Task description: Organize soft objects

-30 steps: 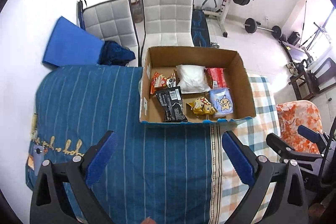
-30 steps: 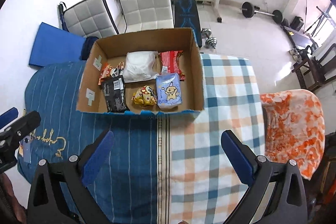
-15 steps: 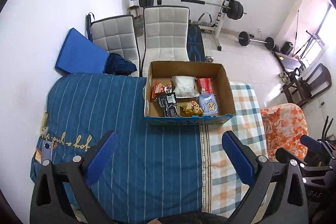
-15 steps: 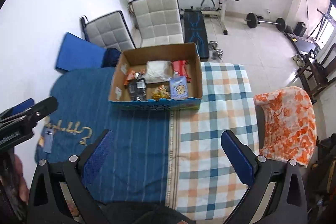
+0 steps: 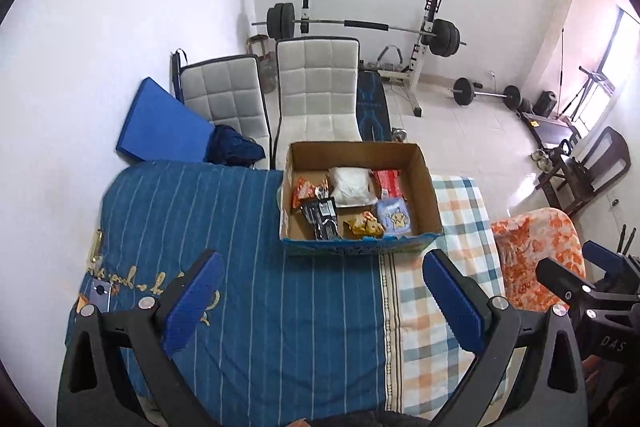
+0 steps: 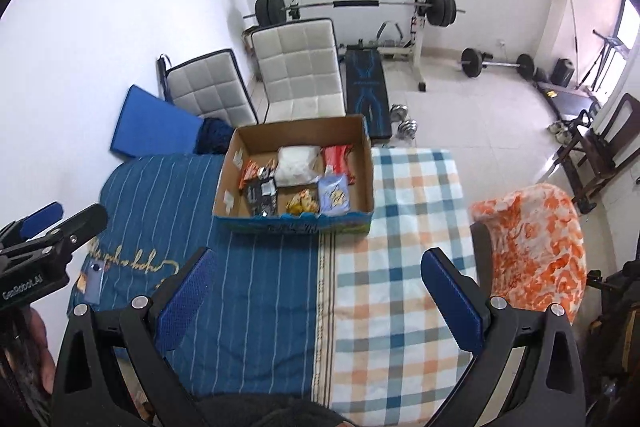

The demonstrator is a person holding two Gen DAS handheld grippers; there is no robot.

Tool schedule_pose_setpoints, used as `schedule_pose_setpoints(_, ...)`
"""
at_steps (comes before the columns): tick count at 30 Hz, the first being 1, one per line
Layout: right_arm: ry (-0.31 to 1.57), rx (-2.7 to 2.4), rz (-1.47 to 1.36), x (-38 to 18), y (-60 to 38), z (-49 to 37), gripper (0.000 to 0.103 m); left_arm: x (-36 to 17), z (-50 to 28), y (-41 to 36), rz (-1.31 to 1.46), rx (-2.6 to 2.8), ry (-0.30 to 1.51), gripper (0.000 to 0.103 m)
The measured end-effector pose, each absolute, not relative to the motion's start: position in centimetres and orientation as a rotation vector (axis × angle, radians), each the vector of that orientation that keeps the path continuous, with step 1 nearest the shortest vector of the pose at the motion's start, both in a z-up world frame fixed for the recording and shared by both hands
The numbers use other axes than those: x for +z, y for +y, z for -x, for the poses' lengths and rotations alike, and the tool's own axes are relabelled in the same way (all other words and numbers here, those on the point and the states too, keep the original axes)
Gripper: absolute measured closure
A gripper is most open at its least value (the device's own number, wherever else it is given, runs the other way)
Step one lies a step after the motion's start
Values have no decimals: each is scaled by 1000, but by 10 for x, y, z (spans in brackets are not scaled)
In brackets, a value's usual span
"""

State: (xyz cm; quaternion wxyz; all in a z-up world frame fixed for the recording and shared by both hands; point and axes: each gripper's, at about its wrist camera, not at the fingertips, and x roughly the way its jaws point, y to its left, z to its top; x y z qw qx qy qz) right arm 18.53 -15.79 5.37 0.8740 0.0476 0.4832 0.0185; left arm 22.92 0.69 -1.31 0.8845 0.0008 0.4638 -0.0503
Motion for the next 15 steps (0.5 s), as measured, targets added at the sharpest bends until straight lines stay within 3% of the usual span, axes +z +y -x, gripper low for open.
schedule_pose_setpoints(15,955,28,-100,67,-156,-202,0,-3,-234,10,5,-79,906,1)
